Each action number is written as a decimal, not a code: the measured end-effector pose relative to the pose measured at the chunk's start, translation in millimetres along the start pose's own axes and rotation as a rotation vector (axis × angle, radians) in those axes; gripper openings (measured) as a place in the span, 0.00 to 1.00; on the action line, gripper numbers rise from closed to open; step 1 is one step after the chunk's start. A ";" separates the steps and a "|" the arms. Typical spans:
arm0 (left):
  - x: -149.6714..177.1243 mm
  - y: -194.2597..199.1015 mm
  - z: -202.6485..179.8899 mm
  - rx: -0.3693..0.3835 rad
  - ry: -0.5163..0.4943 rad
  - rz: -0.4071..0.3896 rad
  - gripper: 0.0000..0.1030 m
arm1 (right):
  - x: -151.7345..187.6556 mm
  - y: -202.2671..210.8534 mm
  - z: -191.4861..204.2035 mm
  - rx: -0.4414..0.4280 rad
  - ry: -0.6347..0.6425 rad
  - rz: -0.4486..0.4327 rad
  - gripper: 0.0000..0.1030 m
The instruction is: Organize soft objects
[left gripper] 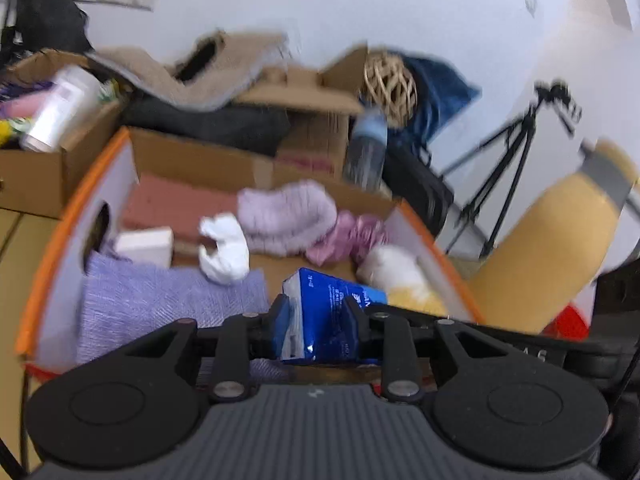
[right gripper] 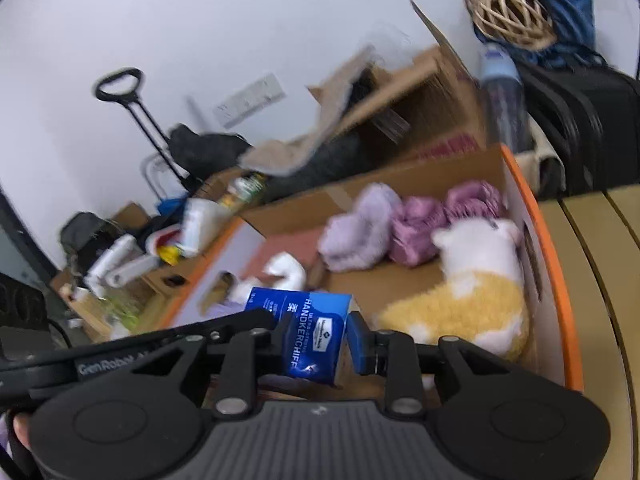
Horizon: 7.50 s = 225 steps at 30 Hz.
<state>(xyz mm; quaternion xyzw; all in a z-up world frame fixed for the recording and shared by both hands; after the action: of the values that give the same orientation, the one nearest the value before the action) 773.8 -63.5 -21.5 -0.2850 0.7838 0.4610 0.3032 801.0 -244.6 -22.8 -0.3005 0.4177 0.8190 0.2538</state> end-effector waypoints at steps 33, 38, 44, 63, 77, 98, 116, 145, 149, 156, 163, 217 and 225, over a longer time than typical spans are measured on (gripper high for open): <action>108.0 321.3 -86.1 -0.075 -0.273 -0.310 0.71 | 94.3 307.6 122.0 0.022 0.335 -0.262 0.56; 180.0 362.1 -70.2 -0.095 -0.215 -0.361 0.81 | 176.1 341.5 134.3 0.037 0.393 -0.279 0.67; 228.4 377.9 -63.4 -0.145 -0.208 -0.337 0.82 | 245.2 356.5 149.1 0.007 0.416 -0.211 0.70; 144.7 218.6 -1.8 -0.249 -0.202 -0.204 0.79 | 188.5 205.4 107.9 0.131 0.381 -0.108 0.68; 95.4 80.5 48.5 -0.177 -0.176 -0.084 0.53 | 124.4 73.4 50.4 0.169 0.271 -0.058 0.35; 148.4 240.0 -12.3 -0.223 -0.140 -0.292 0.49 | 154.2 197.7 78.5 0.140 0.220 -0.257 0.19; 171.3 351.3 -102.5 -0.154 -0.252 -0.499 0.50 | 174.8 341.0 132.3 0.102 0.307 -0.477 0.19; -46.9 -78.3 7.1 -0.214 -0.041 0.061 0.56 | -37.0 -60.7 -18.2 0.299 0.338 0.029 0.24; -48.0 -71.4 7.4 -0.216 -0.049 0.048 0.77 | -37.3 -61.3 -18.7 0.287 0.311 0.048 0.33; -61.6 -17.8 -4.4 -0.234 -0.070 0.011 0.77 | -50.1 -13.0 5.9 0.322 0.352 -0.008 0.56; -82.5 99.4 -43.9 -0.216 -0.151 -0.124 0.77 | -77.9 95.1 62.6 0.326 0.406 -0.142 0.57; 168.2 207.0 -9.1 -0.185 -0.070 -0.126 0.82 | 164.4 175.2 56.8 0.100 0.139 -0.104 0.71; 109.3 131.6 7.6 -0.111 0.013 -0.085 0.77 | 104.5 69.6 32.1 0.016 0.027 -0.038 0.63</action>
<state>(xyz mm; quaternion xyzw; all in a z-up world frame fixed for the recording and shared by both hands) 608.4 -20.7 -32.8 -0.3372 0.7463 0.4885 0.3012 673.4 -236.9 -44.3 -0.3174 0.4218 0.8066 0.2660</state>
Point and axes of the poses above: each gripper's, at about its wrist camera, not at the fingertips, and y roughly against the way its jaws point, z to its left, x to its underside, the point moved 3 cm from there along -y, roughly the way its jaws point, and after that the axes turned 2 degrees about -z, right-handed, at the moved point
